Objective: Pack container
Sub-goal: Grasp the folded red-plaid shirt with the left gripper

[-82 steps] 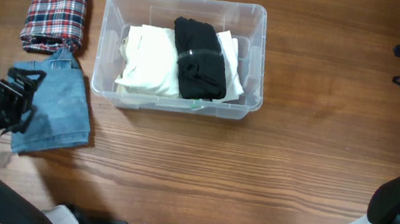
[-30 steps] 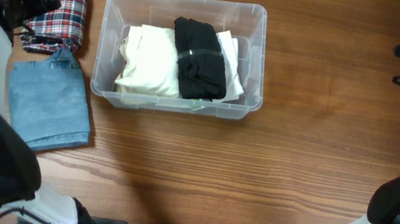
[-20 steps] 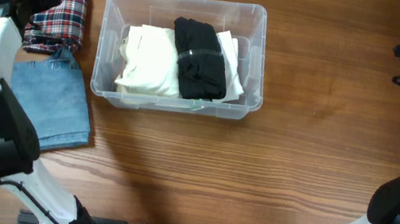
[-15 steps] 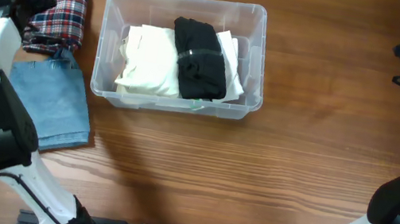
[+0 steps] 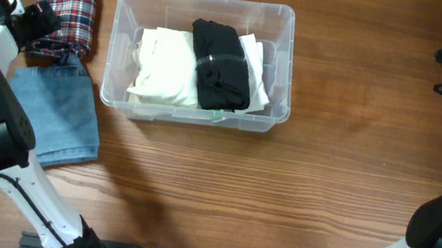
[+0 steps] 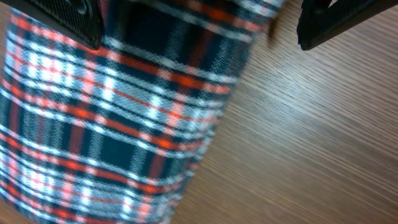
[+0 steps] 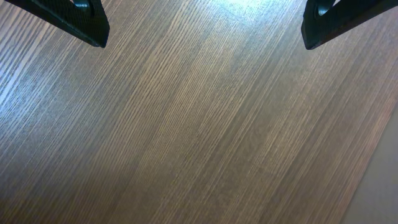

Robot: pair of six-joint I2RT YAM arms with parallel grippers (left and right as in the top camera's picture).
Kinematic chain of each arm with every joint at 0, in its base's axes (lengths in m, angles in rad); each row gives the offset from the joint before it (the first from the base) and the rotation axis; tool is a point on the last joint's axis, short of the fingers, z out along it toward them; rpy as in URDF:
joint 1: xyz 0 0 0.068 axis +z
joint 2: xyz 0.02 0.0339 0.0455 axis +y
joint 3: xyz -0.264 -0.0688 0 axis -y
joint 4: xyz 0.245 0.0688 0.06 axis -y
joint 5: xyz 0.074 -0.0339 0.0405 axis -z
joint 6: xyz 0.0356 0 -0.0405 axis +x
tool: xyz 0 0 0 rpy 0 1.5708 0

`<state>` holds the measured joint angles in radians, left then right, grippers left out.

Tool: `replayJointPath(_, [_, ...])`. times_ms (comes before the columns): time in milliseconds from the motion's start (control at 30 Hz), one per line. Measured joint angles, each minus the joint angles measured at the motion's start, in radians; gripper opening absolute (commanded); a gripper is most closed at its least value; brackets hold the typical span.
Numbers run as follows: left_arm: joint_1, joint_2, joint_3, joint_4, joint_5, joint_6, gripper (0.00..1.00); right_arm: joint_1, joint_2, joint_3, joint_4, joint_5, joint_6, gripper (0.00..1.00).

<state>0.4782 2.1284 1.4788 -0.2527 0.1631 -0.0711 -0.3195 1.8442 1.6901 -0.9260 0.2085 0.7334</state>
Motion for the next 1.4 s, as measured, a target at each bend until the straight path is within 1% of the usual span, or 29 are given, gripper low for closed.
replayJointPath(167, [0.002,0.0,0.001,-0.069,0.132,0.0,1.0,0.0,0.0,0.0,0.0,0.0,0.0,1.0])
replayJointPath(267, [0.003,0.0,0.002,-0.112,0.179,0.0,1.0,0.0,0.0,0.0,0.0,0.0,0.0,1.0])
replayJointPath(433, [0.003,0.0,0.007,-0.16,0.219,0.007,1.0,0.0,0.0,0.0,0.0,0.0,0.0,1.0])
replayJointPath(567, [0.003,-0.004,0.007,-0.154,0.232,0.006,1.0,0.0,0.0,0.0,0.0,0.0,0.0,1.0])
replayJointPath(633, [0.003,-0.015,0.005,-0.121,0.237,0.006,1.0,0.0,0.0,0.0,0.0,0.0,0.0,1.0])
replayJointPath(800, [0.009,-0.095,0.004,0.028,0.24,0.006,1.0,0.0,0.0,0.0,0.0,0.0,0.0,1.0])
replayJointPath(900, [0.013,-0.129,0.008,0.064,0.225,0.006,1.0,0.0,0.0,0.0,0.0,0.0,0.0,1.0])
replayJointPath(1033, [0.019,-0.129,0.009,0.066,0.2,0.006,1.0,0.0,0.0,0.0,0.0,0.0,0.0,1.0])
replayJointPath(1200, [0.019,-0.098,0.009,0.154,0.145,0.004,0.88,0.0,0.0,0.0,0.0,0.0,0.0,1.0])
replayJointPath(1233, [0.019,-0.087,0.009,0.172,0.14,0.003,0.88,0.0,0.0,0.0,0.0,0.0,0.0,1.0])
replayJointPath(1267, [0.019,-0.068,0.009,0.201,0.132,0.006,0.89,0.0,0.0,0.0,0.0,0.0,0.0,1.0])
replayJointPath(1300, [0.019,-0.056,0.009,0.216,0.127,0.005,0.95,0.0,0.0,0.0,0.0,0.0,0.0,1.0])
replayJointPath(1333, [0.019,-0.036,0.009,0.242,0.125,0.005,0.98,0.0,0.0,0.0,0.0,0.0,0.0,1.0])
replayJointPath(1400, [0.019,-0.004,0.009,0.261,0.12,0.006,1.0,0.0,0.0,0.0,0.0,0.0,0.0,1.0])
